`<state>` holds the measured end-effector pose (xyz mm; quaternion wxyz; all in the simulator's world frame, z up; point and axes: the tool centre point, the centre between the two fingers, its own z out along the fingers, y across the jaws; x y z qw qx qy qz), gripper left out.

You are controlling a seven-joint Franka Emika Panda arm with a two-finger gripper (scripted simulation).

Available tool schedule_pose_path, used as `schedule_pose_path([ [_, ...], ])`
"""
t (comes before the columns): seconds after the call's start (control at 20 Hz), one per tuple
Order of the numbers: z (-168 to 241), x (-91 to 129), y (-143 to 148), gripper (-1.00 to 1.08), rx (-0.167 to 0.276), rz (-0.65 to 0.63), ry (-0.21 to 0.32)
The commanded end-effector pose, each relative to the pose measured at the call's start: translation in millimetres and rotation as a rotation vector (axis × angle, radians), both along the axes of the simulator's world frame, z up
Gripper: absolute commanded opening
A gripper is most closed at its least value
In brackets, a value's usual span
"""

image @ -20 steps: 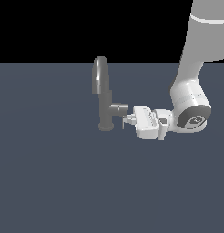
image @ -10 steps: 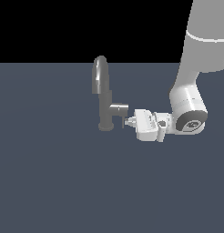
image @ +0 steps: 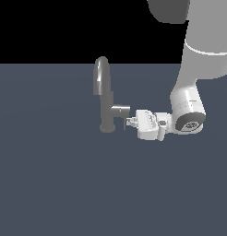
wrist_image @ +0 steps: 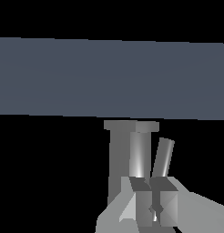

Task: Turn on the faucet by rotating a designated handle.

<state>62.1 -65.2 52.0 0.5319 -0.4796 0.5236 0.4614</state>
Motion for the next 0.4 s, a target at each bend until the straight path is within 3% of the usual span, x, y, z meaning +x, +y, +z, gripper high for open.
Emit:
schedule_pose_path([
  [0.0,-11.8,1.3,10.6,-1.00,0.008,0.012,0.018],
  [0.35,-17.4,12.7,12.8,-1.00,0.010,0.015,0.024],
])
